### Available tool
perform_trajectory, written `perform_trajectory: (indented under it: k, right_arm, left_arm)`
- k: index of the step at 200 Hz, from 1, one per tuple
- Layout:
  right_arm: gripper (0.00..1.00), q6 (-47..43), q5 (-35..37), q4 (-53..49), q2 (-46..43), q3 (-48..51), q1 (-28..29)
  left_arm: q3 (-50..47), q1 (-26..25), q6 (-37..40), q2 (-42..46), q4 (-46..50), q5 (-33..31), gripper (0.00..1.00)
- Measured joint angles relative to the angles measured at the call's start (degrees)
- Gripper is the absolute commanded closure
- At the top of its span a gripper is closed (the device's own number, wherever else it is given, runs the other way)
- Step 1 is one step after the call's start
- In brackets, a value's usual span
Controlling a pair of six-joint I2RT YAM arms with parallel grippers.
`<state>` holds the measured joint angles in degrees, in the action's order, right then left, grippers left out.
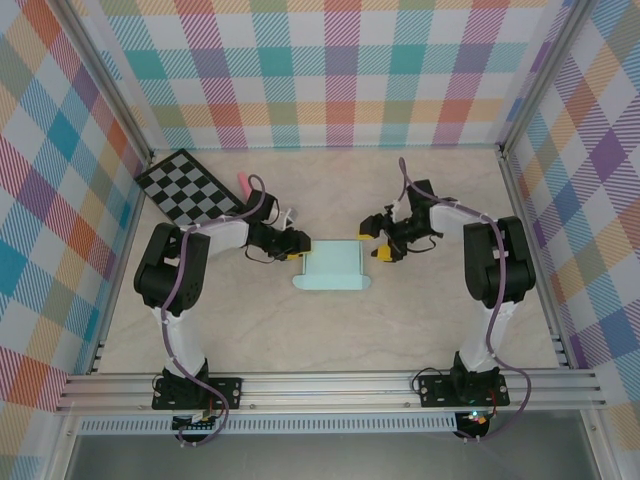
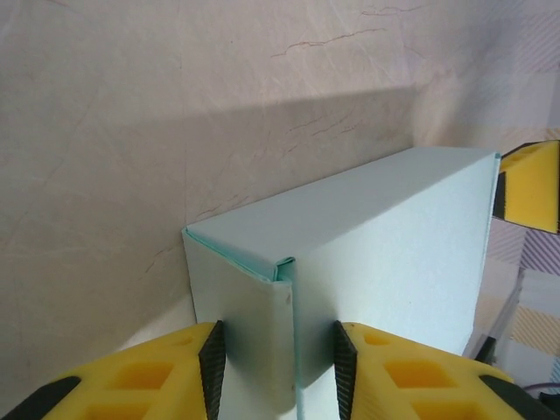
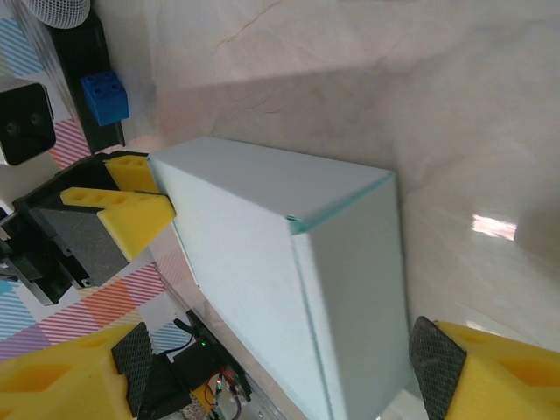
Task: Fold the paper box
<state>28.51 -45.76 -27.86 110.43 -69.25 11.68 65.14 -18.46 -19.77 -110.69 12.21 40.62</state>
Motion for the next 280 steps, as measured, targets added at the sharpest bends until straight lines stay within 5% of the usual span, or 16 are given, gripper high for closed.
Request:
perform_trajectory:
  k: [84, 280]
  right_arm:
    - [0.24, -1.1, -4.6, 6.3, 0.3, 4.3, -0.7]
    - [0.27, -2.2, -7.7, 9.0, 0.9, 5.4, 0.6]
  left_arm:
    - [-3.7, 1.7, -0.8, -0.9, -8.5, 7.0, 0.78]
    - [-5.5, 5.2, -3.4, -4.3, -15.5, 16.8, 0.81]
